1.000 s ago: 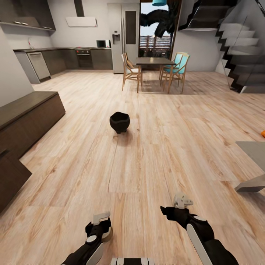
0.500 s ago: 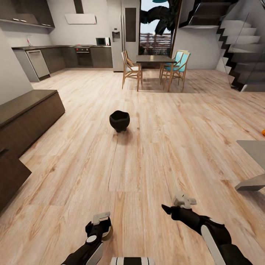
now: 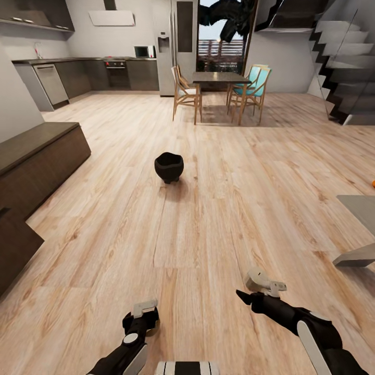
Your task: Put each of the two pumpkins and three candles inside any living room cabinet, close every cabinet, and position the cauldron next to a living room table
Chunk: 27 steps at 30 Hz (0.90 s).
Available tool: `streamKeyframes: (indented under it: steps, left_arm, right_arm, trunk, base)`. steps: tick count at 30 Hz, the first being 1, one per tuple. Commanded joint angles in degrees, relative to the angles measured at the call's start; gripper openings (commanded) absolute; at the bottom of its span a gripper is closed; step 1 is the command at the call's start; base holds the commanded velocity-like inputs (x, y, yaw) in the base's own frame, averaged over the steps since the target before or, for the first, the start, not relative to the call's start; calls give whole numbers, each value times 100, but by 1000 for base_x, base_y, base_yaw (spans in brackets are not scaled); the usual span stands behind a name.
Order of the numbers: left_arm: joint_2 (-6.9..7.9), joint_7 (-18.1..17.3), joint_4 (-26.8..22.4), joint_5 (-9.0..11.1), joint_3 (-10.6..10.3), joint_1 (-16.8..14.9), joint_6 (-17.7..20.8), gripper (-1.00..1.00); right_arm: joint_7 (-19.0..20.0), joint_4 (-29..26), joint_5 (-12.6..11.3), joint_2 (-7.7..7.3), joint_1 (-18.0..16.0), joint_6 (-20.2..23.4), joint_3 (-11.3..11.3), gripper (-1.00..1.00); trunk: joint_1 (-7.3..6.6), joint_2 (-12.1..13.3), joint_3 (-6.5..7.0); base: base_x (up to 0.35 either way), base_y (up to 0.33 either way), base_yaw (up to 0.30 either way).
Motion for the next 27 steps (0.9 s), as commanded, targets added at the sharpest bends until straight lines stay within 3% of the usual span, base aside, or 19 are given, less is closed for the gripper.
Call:
streamKeyframes:
  steps: [1,8,17,27]
  left_arm:
    - [4,28,0,60,-56,-7,-33,100]
    - [10,-9,-7,56,-444,-19,-19,100]
    - [21,-110,-5,44,-697,-23,29,100]
    - [37,-127,1,46,-758,-21,36,100]
  right_arm:
    - [24,-4,-14,-1,-1,35,-25,100]
    - [46,1,-7,-6,5,35,-82,100]
    - [48,2,-4,-7,5,36,-88,100]
    - [48,3,-2,-7,5,36,-89,100]
  trunk:
    - [-1,-2,-4]
    - [-1,-2,-4]
    - [1,-3,-26]
    - [7,-6,-71]
  base:
    - [0,0,0]
    - [0,0,0]
    - [0,0,0]
    - [0,0,0]
